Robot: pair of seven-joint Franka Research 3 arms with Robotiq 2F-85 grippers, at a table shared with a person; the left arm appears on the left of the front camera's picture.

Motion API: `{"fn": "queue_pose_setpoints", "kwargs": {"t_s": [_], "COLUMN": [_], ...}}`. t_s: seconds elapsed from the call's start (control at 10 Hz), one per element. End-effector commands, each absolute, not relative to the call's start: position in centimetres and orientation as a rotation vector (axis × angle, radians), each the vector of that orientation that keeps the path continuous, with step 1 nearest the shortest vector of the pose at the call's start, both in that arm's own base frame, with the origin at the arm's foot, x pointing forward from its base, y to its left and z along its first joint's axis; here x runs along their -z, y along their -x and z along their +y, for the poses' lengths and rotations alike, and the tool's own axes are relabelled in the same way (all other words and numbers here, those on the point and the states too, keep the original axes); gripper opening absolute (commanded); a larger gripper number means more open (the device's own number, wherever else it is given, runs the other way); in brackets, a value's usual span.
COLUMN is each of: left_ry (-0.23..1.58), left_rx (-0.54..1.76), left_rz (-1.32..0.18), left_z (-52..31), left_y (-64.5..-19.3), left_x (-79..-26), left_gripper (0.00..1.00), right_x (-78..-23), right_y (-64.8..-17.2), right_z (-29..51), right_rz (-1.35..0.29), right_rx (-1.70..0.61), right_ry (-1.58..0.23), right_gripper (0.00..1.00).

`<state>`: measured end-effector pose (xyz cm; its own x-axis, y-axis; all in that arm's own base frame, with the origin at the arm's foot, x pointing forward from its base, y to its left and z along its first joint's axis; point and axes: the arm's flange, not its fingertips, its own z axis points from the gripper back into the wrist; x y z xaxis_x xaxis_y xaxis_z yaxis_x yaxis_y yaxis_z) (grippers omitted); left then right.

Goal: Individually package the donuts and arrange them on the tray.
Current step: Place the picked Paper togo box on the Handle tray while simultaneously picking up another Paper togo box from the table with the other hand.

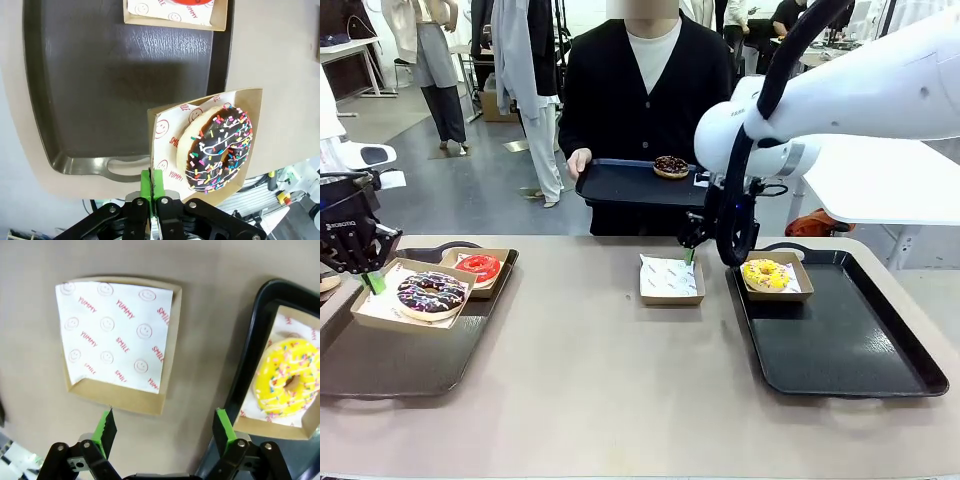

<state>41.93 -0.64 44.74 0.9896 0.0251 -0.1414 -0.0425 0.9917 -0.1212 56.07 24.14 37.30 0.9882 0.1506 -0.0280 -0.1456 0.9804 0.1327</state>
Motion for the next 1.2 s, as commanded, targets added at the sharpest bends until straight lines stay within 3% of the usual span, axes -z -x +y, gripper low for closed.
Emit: {"fn": "queue_pose_setpoints", "kwargs": {"t_s": [0.0,1.1], "left_ry": [0.136,0.148], "left_rx": [0.011,0.086], "left_rz": [0.1,0.071], "left_z": [0.4,0.8], "left_y": [-41.9,-42.9], "left_x": [-43.9,-38.8], "left_gripper": [0.01,0.01], "right_x": [-36.6,-32.2], "right_y": [-57.2,-59.5], "right_z": [26.2,26.5], "right_rz": [-0.011,-0.079], "right_rx": [-0.135,-0.078], "right_ry": [-0.074,-0.049], "right_gripper": [1.0,1.0]}}
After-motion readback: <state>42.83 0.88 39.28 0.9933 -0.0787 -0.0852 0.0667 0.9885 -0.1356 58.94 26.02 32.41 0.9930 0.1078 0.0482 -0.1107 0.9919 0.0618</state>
